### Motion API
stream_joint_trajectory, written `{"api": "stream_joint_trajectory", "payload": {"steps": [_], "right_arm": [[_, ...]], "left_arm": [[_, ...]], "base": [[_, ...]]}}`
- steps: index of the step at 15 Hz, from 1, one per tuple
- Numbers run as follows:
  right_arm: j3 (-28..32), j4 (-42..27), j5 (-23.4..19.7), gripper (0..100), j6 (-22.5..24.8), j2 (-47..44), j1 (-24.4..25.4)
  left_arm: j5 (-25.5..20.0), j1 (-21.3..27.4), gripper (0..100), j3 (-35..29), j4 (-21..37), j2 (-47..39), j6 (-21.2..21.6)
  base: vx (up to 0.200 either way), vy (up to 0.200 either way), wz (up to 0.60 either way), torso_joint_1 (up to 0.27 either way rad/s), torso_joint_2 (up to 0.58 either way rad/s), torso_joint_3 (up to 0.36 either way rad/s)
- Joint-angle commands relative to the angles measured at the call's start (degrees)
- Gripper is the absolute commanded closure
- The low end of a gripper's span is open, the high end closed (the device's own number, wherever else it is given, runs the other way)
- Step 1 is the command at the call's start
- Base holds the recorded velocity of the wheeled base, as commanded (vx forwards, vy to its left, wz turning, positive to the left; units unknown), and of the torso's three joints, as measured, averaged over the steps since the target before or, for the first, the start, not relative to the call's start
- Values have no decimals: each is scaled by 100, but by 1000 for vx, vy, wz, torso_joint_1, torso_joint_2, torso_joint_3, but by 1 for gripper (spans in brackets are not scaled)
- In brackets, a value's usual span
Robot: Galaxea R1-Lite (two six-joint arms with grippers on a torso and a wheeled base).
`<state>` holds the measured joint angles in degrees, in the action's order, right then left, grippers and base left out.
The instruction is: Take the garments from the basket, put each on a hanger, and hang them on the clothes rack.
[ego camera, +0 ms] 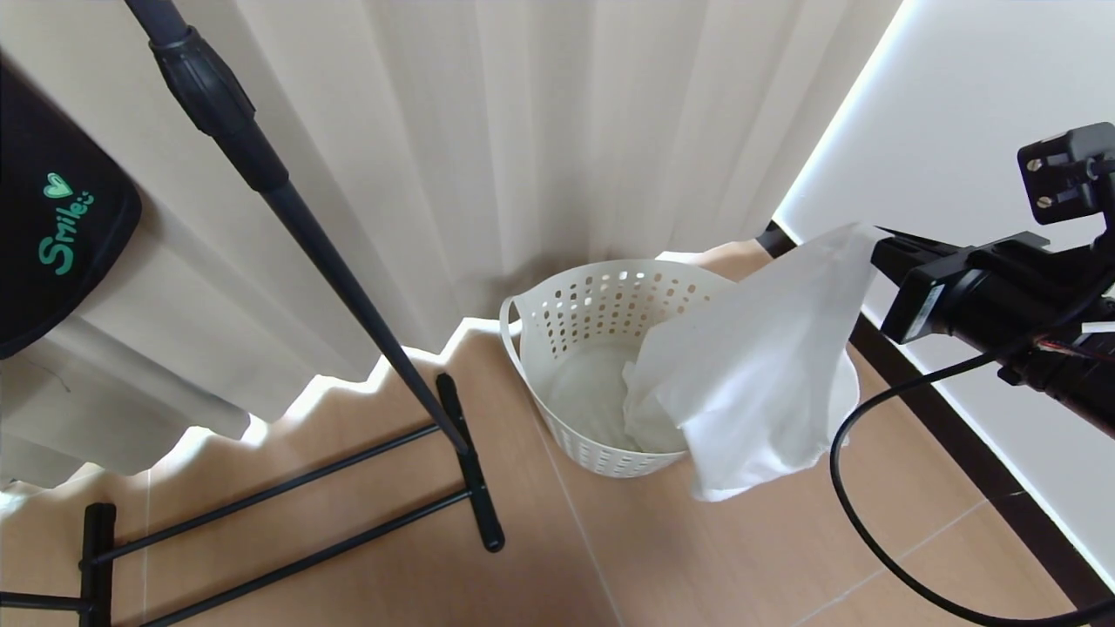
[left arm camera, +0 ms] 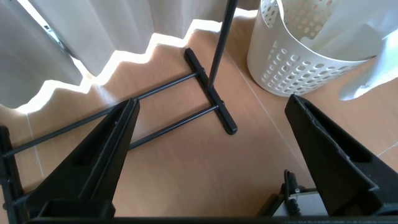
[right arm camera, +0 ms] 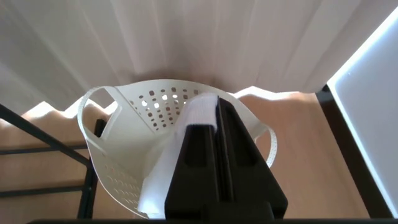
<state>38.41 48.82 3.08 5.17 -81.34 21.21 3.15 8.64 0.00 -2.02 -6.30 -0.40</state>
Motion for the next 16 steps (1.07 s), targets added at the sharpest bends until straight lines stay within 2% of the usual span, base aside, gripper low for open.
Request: {"api": "stream_joint_trajectory", "payload": {"steps": [1, 5, 8, 16], "right_arm": [[17, 13, -1, 100, 2, 127, -3], [-44, 13, -27, 100, -25, 100, -21], [0, 4, -36, 100, -297, 92, -21], [-18, -48, -18, 100, -297, 83, -21]], "left_arm": [[2, 50, 0, 0, 0, -3, -4], [2, 50, 0, 0, 0, 6, -13], [2, 50, 0, 0, 0, 6, -13], [2, 50, 0, 0, -9, 6, -13]], "base": [[0, 0, 0, -2, 7, 149], [0, 0, 0, 1, 1, 187], [0, 0, 0, 1, -4, 193], [0, 0, 0, 74, -389, -109]]}}
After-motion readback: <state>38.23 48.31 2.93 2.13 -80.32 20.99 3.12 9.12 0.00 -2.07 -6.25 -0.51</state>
